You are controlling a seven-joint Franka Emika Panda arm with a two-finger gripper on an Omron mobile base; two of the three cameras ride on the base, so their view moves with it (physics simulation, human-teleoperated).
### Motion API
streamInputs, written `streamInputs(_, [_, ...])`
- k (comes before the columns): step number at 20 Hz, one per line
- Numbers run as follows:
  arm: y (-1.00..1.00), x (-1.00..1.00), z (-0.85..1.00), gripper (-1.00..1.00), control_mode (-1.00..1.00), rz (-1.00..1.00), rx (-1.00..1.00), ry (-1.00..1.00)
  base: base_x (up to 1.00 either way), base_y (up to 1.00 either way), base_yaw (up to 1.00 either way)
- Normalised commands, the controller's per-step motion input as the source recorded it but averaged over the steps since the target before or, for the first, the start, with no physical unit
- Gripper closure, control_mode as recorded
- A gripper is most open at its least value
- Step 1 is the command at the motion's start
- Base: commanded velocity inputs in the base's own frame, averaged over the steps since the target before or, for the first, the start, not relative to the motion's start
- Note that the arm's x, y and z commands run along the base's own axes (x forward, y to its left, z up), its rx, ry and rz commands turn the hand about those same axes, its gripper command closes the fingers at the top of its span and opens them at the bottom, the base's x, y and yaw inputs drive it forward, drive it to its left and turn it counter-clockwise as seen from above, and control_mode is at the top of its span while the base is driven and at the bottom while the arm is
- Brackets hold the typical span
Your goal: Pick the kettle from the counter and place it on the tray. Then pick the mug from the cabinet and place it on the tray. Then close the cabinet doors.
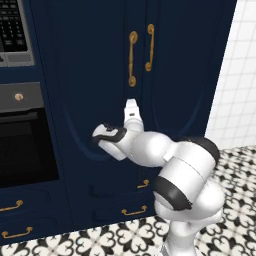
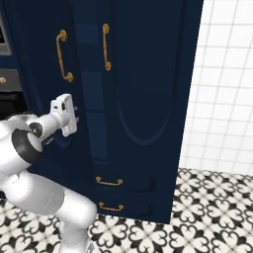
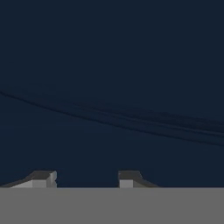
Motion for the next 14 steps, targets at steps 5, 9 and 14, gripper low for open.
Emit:
streamInputs(5, [0.32,0.71,0.3,-1.0,-1.0,0.0,0.0,0.0,0.0,0.0,0.0])
streamInputs(9, [0.27,0.72,0.31,-1.0,-1.0,0.0,0.0,0.0,0.0,0.0,0.0])
streamInputs(14, [0.23,0.72,0.29,-1.0,-1.0,0.0,0.0,0.0,0.0,0.0,0.0])
